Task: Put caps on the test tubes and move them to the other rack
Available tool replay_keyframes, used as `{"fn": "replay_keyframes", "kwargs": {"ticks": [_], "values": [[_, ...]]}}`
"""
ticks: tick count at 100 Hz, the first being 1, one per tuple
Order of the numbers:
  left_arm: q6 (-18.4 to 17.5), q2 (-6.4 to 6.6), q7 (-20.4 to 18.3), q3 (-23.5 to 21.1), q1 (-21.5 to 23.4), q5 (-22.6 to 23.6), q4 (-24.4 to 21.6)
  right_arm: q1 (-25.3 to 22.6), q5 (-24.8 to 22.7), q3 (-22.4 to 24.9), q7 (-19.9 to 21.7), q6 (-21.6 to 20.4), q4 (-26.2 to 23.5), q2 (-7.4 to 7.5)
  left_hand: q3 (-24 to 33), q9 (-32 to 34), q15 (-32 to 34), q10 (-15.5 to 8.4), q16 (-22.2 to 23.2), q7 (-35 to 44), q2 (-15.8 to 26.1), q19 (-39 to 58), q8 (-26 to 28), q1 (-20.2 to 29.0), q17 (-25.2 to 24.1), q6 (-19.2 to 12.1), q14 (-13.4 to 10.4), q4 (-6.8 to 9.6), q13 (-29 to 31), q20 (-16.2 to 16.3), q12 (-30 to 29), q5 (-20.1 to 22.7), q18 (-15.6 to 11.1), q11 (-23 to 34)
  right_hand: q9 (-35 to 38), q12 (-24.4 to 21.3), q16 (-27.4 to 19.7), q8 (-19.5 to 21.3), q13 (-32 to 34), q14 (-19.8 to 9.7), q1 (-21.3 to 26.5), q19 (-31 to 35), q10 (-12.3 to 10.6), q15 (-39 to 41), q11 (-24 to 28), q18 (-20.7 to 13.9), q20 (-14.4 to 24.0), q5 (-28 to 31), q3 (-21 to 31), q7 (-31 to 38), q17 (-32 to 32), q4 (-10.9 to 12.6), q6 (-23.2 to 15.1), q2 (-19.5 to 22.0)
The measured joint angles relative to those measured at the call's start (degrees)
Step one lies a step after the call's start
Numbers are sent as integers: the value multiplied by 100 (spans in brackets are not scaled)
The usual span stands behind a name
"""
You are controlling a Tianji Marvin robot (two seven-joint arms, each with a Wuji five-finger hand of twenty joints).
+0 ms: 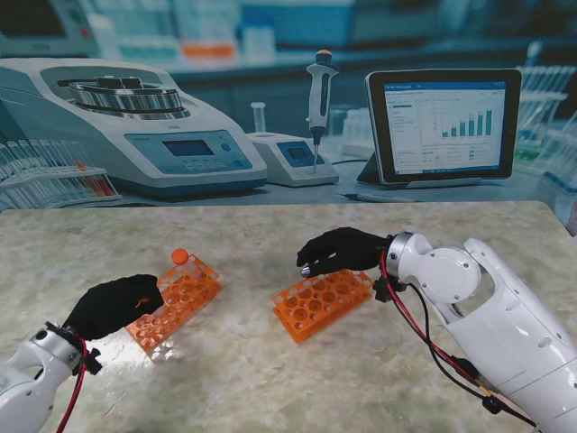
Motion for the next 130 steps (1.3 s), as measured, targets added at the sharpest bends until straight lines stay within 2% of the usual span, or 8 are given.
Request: {"fn": "replay_keyframes", "kwargs": {"ticks": [23,44,60,69,87,96,105,130], "values": [[153,5,-251,8,9,-103,-95,-11,-6,17,19,-1,-5,12,35,0,-316,0,0,-85,-18,-59,-389,0,-181,33,124,0,7,0,-142,91,93,-1,0,0,0,0,0,0,2,0,0,0,0,0,0,0,-32,0,-2,0,-1,125],[157,10,-181,61,-8,-85,-30,-11,-3,21,28,-10,-5,16,194,14,-1533,2,-327,-1045,-134,-751,-1966,0,-712,406,548,0,105,1,-200,353,303,-145,0,0,0,0,0,0,2,0,0,0,0,0,0,0,-34,0,-9,0,-1,126],[196,14,-328,60,3,-96,-12,-27,-2,50,36,-15,-18,17,117,165,-2354,2,-376,-1787,-187,-1240,-2873,16,-1043,562,637,13,58,-75,-201,391,392,-745,0,1,0,0,0,0,2,0,0,0,0,0,0,0,-34,0,-24,0,-2,126],[198,21,-360,59,5,-92,-12,-45,-2,68,40,-18,-34,18,-307,367,-2850,-1,-516,-1998,-159,-1521,-3125,34,-1257,550,647,298,-60,-212,-211,394,470,-1168,0,1,0,0,0,0,2,0,0,0,0,0,0,0,-34,0,-25,0,-2,126],[201,32,-340,77,-5,5,-12,-74,-5,102,52,-31,-54,22,-795,364,-4195,-41,-1895,-2299,62,-2312,-3546,26,-1945,505,701,545,-393,-584,-1555,136,806,-1010,0,1,0,0,0,0,2,0,0,0,0,0,0,0,-34,0,-27,0,-3,126],[246,34,-331,79,-8,89,-14,-91,-5,119,53,-38,-62,25,-899,352,-4939,-111,-2671,-2514,185,-2825,-3608,-129,-2314,497,996,549,-637,-840,-2606,79,901,-926,0,1,0,0,0,0,2,-1,0,0,0,0,0,0,-34,0,-29,0,-3,126],[293,37,-357,74,-5,108,-26,-106,-6,134,57,-44,-72,27,-933,307,-5698,-115,-3627,-2936,270,-3654,-3932,-193,-2773,497,1255,554,-969,-1442,-3622,64,982,-907,0,1,0,0,0,0,2,-1,0,0,0,0,0,0,-35,0,-30,1,-3,126],[362,40,-322,70,7,220,-36,-181,-37,215,71,-54,-133,37,-1016,237,-6384,-95,-4789,-3824,334,-5169,-4570,-433,-3387,524,1491,590,-1668,-2601,-4504,67,1082,-1256,0,1,0,0,0,0,2,-5,0,0,0,0,0,0,-35,0,-50,1,-4,126]]}}
